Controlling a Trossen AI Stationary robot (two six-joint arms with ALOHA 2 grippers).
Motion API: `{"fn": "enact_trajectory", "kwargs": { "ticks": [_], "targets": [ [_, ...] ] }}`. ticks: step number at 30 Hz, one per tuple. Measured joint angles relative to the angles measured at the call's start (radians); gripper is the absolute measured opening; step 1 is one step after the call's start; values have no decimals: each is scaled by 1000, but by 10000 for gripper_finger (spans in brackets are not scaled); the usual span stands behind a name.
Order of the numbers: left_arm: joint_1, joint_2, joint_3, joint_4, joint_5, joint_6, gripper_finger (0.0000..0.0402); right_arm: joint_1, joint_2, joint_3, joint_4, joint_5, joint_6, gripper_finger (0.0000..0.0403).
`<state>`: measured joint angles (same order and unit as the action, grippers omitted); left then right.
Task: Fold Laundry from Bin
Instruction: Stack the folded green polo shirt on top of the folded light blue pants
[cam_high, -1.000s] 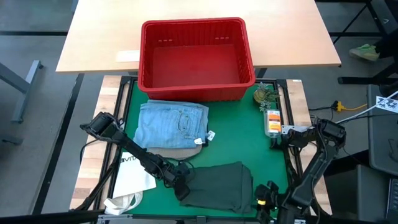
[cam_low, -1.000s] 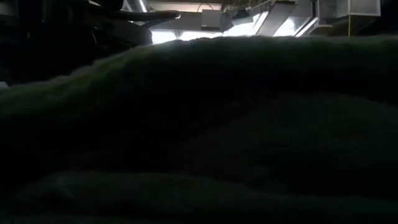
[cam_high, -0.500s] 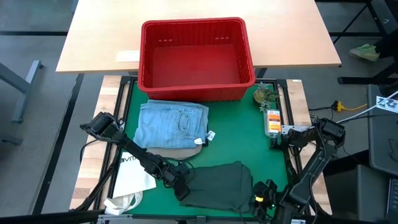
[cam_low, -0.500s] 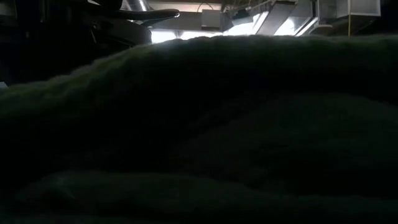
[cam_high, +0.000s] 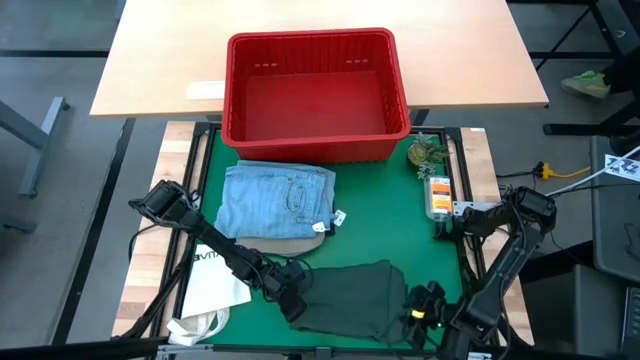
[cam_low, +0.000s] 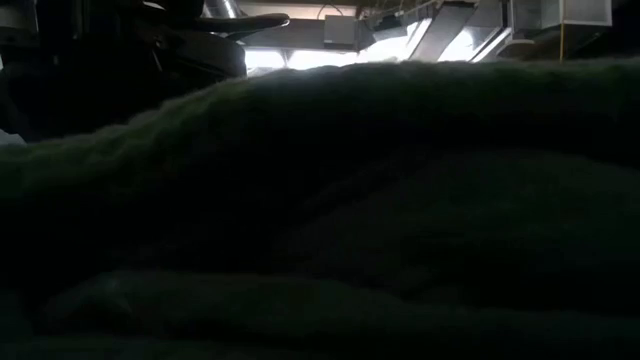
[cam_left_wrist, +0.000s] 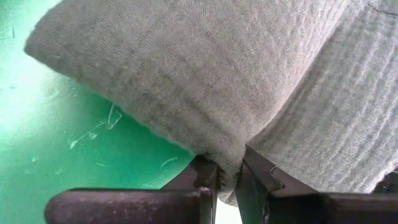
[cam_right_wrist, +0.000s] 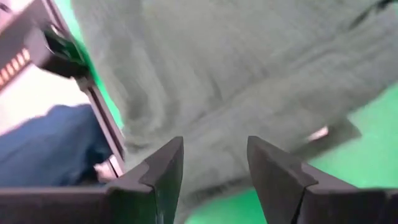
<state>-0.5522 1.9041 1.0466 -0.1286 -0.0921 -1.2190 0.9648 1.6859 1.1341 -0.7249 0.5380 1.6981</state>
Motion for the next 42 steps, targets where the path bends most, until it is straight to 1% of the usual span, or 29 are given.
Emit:
{"fn": "enact_trajectory", "kwargs": {
  "ticks": [8, 20, 25, 30, 42],
  "targets": [
    [0, 0, 0, 1, 0, 0, 32, -12, 0, -2, -10, -139, -30, 179],
    [0, 0, 0, 2, -14, 0, 35, -11, 0, -2, -35, -160, -54, 179],
    [0, 0, 0, 2, -19, 0, 36, -11, 0, -3, -72, -200, -54, 179],
    [0, 0, 0, 2, -19, 0, 36, -10, 0, -3, -108, -218, -52, 179],
    [0, -1, 0, 2, -24, 0, 37, -10, 0, -3, -74, -217, -58, 179]
  ]
}}
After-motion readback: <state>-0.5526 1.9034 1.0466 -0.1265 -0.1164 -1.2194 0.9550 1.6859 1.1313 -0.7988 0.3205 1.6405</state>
